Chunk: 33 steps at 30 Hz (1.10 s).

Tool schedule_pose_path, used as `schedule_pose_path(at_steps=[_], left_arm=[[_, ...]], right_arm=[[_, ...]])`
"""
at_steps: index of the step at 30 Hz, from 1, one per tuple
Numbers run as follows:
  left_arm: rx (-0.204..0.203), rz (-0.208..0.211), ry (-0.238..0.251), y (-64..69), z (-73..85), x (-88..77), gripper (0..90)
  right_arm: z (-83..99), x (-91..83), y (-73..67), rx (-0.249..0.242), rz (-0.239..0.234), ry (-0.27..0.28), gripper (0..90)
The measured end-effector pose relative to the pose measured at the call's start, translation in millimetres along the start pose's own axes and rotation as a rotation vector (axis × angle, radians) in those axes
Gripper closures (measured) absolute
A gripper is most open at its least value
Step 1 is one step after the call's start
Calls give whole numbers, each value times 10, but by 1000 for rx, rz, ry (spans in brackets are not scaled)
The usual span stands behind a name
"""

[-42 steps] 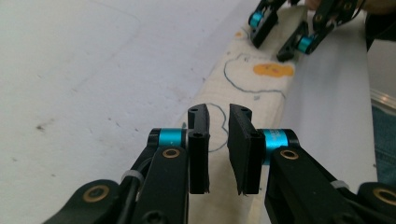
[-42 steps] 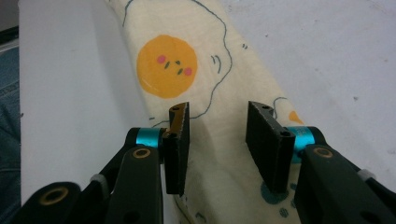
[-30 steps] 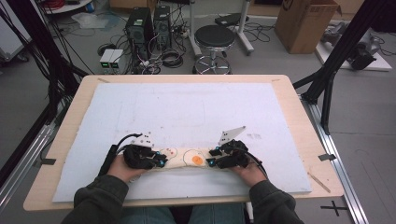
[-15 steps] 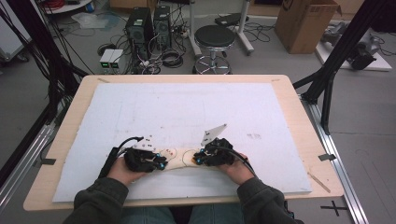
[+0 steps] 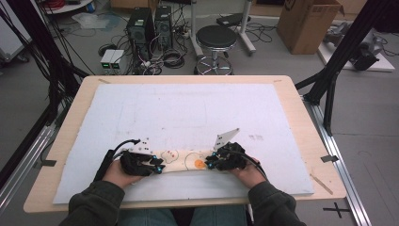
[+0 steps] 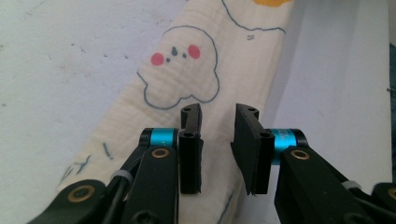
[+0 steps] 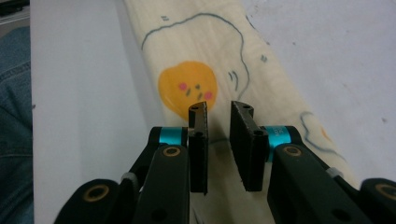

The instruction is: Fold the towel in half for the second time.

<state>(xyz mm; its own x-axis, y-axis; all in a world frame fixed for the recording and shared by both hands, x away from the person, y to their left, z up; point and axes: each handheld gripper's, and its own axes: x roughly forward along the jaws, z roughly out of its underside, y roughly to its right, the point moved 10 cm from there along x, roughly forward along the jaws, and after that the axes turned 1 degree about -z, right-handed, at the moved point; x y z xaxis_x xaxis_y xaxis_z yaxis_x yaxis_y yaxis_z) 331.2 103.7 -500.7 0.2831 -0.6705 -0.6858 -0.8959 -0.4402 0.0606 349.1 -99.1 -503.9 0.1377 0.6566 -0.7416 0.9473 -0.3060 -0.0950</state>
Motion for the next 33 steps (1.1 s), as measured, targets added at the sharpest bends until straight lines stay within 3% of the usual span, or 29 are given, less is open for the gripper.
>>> schedule_pose_path(at_steps=[6,20,26,33], left_arm=[[-45,2,37,-19,97,-88,692],[-49,-7,24,-33,178,-163,679],[-63,1,36,-38,159,-170,664],[-92,-26,116,-168,-9,-304,648]], right_arm=[[126,-118,47,13,4,16,756],[310,-311,100,20,22,41,735],[349,-322,96,22,26,48,737],[348,-307,97,21,27,49,738]])
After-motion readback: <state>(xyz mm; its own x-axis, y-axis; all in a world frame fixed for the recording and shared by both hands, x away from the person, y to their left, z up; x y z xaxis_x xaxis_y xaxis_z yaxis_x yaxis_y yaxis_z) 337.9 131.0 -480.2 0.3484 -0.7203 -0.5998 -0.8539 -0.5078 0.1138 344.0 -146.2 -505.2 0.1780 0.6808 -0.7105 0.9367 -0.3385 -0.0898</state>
